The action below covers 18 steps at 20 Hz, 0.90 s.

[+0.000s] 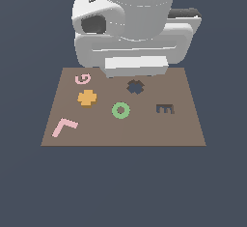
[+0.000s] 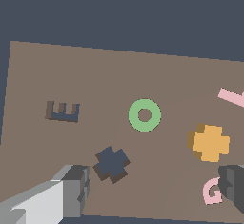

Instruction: Insert a designated object into the corresponding slot on a board.

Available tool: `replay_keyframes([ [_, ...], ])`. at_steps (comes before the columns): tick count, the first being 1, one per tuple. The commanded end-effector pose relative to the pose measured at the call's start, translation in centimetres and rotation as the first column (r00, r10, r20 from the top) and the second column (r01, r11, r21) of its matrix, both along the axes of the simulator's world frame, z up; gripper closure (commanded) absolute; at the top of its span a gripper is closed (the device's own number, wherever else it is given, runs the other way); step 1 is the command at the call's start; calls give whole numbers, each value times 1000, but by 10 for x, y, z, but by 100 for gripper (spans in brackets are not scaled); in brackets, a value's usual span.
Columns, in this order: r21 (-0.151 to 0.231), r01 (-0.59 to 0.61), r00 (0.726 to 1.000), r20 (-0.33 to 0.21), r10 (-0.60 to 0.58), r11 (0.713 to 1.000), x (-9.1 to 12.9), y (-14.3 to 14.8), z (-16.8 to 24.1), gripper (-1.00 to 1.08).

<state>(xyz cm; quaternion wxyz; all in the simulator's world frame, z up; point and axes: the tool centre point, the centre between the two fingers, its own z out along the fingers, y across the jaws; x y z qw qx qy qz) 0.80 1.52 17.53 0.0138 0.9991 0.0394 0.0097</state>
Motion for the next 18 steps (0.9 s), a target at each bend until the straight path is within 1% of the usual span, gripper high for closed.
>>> replay_keyframes([
  [1, 0, 0, 1000, 0, 0, 1000, 0, 0, 0, -92],
  [5, 1, 6, 1000, -1, -6, 1000, 0, -6, -5, -92],
  [8, 3, 17, 1000, -2, -17, 1000, -1, -19, -17, -92],
  [12, 8, 42, 999, -6, -42, 999, -3, -47, -41, -92],
  [18, 17, 90, 996, -14, -89, 996, -8, -99, -89, -92],
])
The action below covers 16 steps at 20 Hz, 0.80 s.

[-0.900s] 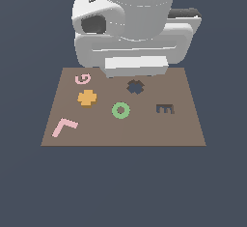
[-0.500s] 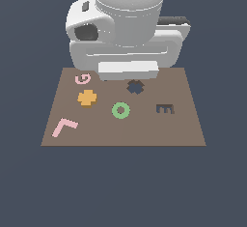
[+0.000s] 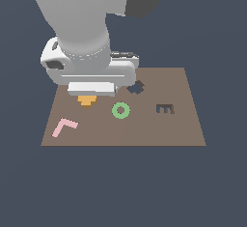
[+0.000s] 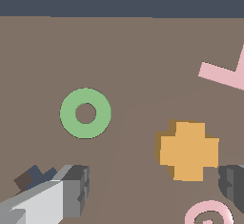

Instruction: Insert a designated object into the corresponding slot on a board.

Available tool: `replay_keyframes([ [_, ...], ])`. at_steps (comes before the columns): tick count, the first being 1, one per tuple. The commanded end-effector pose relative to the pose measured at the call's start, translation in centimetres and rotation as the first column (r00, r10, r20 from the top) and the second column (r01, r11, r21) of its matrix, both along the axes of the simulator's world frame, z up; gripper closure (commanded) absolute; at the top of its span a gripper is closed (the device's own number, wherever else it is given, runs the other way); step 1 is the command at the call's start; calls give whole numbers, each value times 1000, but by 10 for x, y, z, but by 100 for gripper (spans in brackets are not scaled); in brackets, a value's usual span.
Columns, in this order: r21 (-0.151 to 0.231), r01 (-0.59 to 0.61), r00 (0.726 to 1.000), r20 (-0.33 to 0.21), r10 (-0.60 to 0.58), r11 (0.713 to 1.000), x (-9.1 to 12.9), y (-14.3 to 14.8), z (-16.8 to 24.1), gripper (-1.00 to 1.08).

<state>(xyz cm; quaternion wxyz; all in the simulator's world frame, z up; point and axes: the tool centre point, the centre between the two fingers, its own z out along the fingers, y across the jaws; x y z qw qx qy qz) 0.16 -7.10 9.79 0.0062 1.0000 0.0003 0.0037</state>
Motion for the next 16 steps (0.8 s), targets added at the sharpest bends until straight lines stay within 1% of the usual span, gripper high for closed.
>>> replay_keyframes([
  [1, 4, 18, 1000, -2, -18, 1000, -2, -20, -19, -92],
  [4, 8, 34, 999, -5, -34, 999, -4, -37, -35, -92],
  [8, 12, 46, 999, -7, -46, 999, -5, -50, -48, -92],
  [11, 13, 49, 999, -8, -49, 999, -5, -53, -51, -92],
  [16, 12, 46, 999, -7, -46, 999, -4, -51, -48, -92],
])
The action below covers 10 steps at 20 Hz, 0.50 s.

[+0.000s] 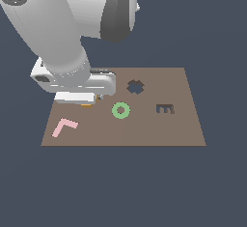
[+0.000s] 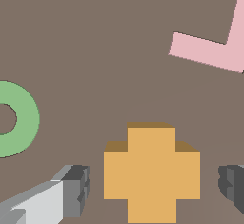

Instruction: Insert a designated object into the corresponding slot on a board.

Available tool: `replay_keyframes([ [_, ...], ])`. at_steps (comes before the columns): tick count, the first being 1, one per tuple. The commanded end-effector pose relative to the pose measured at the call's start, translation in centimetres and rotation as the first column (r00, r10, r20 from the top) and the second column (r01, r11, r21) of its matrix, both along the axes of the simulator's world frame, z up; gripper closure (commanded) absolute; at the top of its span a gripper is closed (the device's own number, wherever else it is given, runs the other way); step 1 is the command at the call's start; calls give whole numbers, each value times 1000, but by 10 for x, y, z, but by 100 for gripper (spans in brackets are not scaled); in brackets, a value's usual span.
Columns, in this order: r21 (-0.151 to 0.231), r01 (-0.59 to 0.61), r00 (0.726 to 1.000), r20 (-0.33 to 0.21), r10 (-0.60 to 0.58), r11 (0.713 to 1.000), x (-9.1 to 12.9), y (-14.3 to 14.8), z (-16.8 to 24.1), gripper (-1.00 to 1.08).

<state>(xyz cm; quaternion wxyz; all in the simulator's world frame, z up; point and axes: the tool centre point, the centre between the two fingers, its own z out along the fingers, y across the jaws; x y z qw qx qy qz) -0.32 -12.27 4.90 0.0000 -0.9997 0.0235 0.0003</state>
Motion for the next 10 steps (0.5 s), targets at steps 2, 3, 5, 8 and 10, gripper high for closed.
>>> replay_keyframes([
  [2, 0, 0, 1000, 0, 0, 1000, 0, 0, 0, -92],
  [3, 0, 0, 1000, 0, 0, 1000, 0, 0, -1, -92],
  [5, 0, 0, 1000, 0, 0, 1000, 0, 0, -6, -92],
  [8, 0, -1, 1000, 0, 1, 1000, 0, 1, -16, -92],
  [10, 0, -1, 1000, 1, 1, 1000, 0, 1, -19, -92],
])
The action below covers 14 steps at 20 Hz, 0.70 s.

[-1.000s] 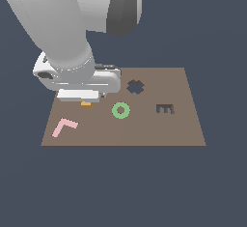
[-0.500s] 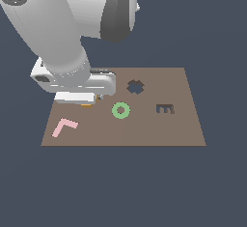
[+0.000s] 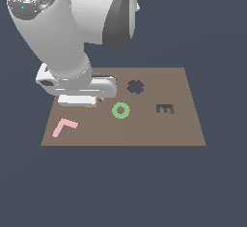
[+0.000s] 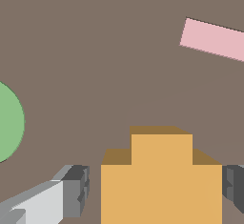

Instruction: Insert a designated object into the corresponding slot on a board.

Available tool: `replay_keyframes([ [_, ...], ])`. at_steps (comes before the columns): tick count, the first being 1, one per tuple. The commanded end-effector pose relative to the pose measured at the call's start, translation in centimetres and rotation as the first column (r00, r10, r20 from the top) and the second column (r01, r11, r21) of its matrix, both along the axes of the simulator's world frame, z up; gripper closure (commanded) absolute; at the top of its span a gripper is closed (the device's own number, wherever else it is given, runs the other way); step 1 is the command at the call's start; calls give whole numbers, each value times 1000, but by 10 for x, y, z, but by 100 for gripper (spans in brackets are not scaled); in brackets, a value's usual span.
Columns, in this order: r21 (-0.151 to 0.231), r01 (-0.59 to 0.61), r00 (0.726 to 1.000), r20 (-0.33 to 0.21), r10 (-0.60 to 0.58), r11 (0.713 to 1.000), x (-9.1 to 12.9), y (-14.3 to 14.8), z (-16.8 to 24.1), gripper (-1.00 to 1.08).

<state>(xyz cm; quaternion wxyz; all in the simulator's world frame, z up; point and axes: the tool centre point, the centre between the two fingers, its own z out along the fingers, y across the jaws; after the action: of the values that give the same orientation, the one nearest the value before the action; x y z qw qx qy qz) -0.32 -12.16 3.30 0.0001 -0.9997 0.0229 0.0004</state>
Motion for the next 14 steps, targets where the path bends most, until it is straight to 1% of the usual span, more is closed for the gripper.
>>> replay_keyframes([
  [1, 0, 0, 1000, 1, 0, 1000, 0, 0, -3, -92],
  [2, 0, 0, 1000, 1, 0, 1000, 0, 0, -3, 108],
  [14, 0, -1, 1000, 1, 1, 1000, 0, 0, -2, 108],
])
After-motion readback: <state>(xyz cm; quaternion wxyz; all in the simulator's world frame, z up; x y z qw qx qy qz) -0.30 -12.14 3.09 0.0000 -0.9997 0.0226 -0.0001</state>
